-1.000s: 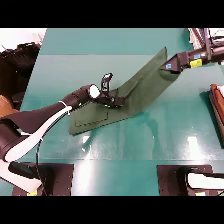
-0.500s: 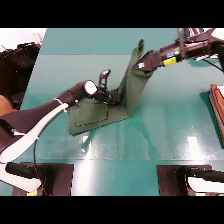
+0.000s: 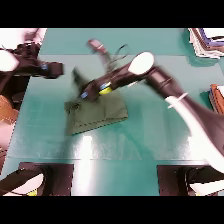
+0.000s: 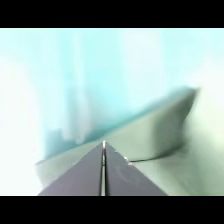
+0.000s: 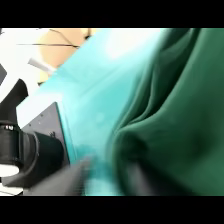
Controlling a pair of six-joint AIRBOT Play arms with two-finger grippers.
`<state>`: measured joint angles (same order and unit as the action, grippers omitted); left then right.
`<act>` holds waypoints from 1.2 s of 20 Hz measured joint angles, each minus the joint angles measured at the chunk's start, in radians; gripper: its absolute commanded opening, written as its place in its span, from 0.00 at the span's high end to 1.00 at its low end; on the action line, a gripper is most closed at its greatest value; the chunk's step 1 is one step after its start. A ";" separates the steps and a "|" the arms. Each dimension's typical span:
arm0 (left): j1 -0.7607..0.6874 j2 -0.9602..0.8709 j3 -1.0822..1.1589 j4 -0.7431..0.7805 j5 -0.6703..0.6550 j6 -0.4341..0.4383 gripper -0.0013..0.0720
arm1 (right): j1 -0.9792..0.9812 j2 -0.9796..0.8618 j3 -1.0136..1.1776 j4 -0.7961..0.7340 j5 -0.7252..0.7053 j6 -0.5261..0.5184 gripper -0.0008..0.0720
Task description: Fold the shirts.
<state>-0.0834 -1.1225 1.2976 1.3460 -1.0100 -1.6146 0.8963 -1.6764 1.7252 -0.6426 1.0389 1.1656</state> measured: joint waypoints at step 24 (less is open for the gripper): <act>0.127 0.121 -0.003 -0.026 -0.090 0.044 0.94 | -0.493 -0.141 -0.341 -0.019 0.173 0.085 0.14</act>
<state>0.0433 -1.0016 1.2942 1.3197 -1.1004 -1.5703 0.4030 -1.8175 1.3842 -0.6621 1.2118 1.2507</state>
